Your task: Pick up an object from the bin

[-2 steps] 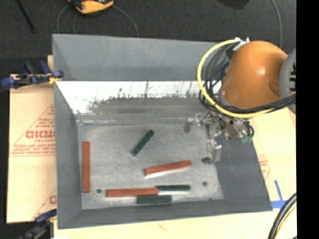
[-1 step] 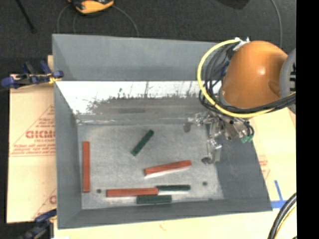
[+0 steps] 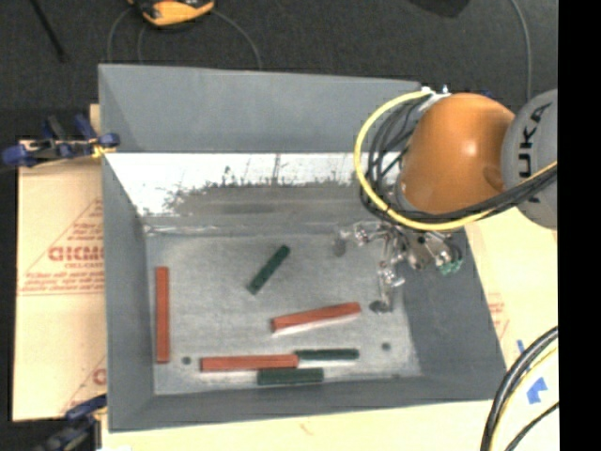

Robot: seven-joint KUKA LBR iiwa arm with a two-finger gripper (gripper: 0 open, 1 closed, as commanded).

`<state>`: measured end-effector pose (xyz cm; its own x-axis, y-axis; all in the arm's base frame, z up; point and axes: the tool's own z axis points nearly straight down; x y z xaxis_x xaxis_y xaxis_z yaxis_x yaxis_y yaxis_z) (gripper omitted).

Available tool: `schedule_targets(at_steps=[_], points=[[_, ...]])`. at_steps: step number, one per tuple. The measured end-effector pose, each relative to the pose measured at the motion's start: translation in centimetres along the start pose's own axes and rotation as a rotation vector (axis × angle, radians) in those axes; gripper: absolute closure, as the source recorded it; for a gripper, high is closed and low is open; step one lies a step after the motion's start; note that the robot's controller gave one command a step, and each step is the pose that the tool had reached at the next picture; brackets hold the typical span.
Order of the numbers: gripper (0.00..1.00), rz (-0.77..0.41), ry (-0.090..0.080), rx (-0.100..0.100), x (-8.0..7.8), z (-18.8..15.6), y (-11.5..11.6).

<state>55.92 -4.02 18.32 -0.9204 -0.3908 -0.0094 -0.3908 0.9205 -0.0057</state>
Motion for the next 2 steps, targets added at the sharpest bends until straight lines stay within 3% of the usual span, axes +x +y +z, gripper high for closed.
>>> schedule_targets(at_steps=[1, 2], points=[[0.00, -0.176, 0.002, -0.002, 3.1, 6.0, 2.0], [0.00, -0.260, 0.015, -0.011, 4.5, 9.0, 2.1]])
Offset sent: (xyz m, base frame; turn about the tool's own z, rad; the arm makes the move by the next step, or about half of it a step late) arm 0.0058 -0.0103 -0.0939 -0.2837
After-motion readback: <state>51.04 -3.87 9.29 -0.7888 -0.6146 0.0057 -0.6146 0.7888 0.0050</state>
